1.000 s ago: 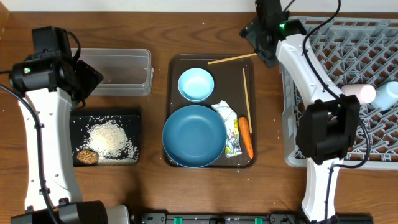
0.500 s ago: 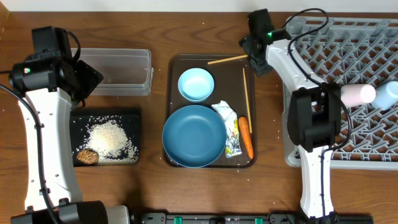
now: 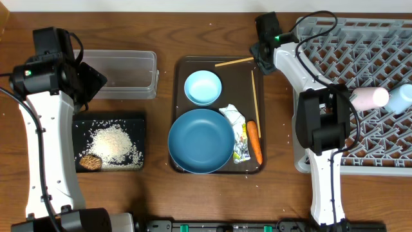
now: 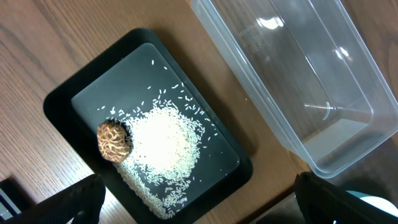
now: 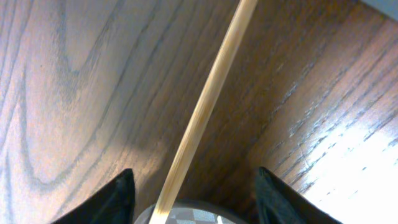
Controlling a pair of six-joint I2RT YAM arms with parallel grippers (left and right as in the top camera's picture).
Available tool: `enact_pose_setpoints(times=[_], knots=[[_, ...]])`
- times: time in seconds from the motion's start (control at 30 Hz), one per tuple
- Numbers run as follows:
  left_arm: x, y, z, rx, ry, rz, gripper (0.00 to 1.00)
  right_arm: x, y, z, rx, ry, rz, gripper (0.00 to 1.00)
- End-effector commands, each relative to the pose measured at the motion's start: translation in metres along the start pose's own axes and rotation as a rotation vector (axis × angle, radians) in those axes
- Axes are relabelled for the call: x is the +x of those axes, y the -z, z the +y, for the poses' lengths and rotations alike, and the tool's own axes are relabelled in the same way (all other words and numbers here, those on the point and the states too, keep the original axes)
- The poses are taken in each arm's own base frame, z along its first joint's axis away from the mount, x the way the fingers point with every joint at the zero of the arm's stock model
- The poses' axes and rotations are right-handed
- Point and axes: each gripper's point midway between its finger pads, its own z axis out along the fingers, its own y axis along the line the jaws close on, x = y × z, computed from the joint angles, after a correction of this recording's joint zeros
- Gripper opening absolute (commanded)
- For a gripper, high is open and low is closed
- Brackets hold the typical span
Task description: Sort waste into correct bins and load items into the dishwasher rack
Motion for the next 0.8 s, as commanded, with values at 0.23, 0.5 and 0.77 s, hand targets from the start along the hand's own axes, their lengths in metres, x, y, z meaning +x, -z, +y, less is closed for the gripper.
enact_pose_setpoints(times=[0.23, 0.5, 0.77], knots=[[-0.004, 0.008, 0.001, 0.009, 0.023, -0.024, 0.98, -0.017, -0.004, -0.006, 0.018, -0.021, -0.045, 0.34], [-0.004, 0.008, 0.001, 0.009, 0.023, -0.024, 0.98, -0.021, -0.004, -0.007, 0.021, -0.025, -0.056, 0.26], [-0.004, 0.008, 0.001, 0.009, 0.023, -0.024, 0.98, -0.025, -0.004, -0.005, 0.011, -0.039, -0.060, 0.19]])
